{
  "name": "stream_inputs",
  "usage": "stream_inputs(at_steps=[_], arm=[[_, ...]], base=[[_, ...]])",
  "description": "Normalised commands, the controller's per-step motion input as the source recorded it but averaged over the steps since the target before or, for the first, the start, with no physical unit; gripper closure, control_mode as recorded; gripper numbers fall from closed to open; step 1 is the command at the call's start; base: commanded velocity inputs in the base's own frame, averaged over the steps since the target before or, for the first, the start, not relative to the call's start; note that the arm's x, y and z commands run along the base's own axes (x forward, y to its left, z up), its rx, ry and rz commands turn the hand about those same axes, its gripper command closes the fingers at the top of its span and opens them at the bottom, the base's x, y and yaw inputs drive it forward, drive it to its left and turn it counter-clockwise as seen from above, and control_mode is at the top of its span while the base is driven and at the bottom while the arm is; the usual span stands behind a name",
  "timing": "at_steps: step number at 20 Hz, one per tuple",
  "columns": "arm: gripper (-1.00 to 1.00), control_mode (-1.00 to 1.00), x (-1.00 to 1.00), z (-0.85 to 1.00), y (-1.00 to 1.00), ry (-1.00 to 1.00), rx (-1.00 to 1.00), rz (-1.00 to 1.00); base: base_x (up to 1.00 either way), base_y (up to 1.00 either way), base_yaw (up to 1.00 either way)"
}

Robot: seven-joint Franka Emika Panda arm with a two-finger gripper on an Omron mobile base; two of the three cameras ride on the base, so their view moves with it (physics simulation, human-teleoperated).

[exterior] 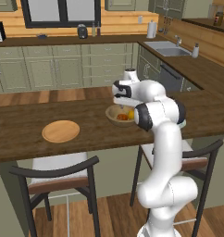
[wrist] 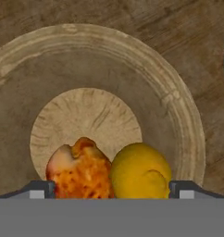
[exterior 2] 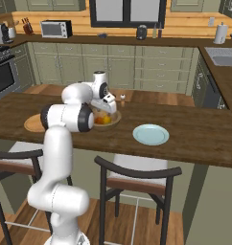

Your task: Pick the chicken drumstick and lemon from their plates and place them in the bowl. Then put the bowl in the fridge.

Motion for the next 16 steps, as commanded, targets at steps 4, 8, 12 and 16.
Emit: stream_inputs(at_steps=[4,8,12,16], arm=[[-1.00,-1.00,0.02,0.00,-0.28,0.00,0.00,-0.01],[-1.00,-1.00,-0.07,0.00,-0.42,0.00,0.03,-0.03],[-1.00,-1.00,-0.26,-0.18,-0.21,0.00,0.06,-0.05],[-1.00,-1.00,-0.40,-0.32,-0.01,0.00,0.11,-0.08]], base=[[0.00,0.00,0.00],[0.00,0.00,0.00],[0.00,0.00,0.00],[0.00,0.00,0.00]])
